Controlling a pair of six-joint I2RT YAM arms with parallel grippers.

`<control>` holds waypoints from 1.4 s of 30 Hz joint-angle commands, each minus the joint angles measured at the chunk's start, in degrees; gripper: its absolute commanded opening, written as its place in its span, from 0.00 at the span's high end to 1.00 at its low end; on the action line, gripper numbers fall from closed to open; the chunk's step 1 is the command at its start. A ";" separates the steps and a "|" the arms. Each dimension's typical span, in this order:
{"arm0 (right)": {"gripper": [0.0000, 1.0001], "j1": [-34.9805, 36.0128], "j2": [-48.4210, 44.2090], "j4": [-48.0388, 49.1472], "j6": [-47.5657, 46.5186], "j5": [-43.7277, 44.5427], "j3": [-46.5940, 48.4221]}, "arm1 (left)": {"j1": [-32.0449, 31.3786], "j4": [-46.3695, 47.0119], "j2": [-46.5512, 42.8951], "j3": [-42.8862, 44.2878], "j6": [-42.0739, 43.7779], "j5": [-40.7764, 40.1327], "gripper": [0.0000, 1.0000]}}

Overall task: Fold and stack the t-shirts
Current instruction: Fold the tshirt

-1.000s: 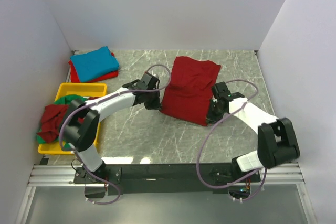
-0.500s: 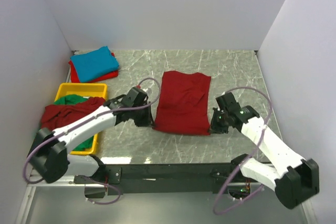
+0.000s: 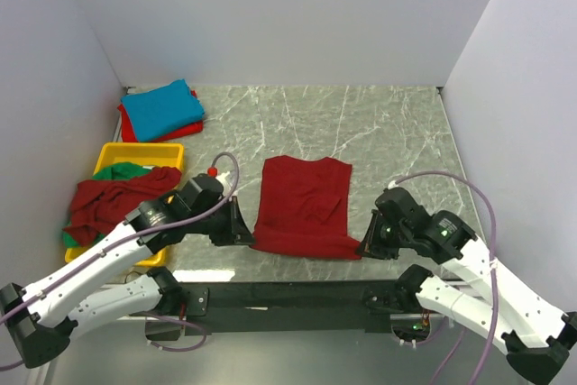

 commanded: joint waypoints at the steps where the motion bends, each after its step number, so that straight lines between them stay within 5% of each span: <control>1: 1.00 0.56 0.66 -5.62 3.25 5.17 5.59 | 0.05 -2.94 -1.07 2.63 -2.73 0.08 0.99; 16: 1.00 -2.25 12.87 6.50 -0.62 14.48 11.58 | 3.73 6.38 13.25 7.90 2.18 -6.25 1.00; 26: 1.00 -14.63 22.27 10.89 -11.69 11.68 20.01 | 11.12 11.39 22.39 13.87 8.33 0.25 1.00; 42: 1.00 -20.98 40.82 15.29 -21.53 9.48 31.52 | 20.26 14.38 35.93 21.97 13.17 4.30 1.00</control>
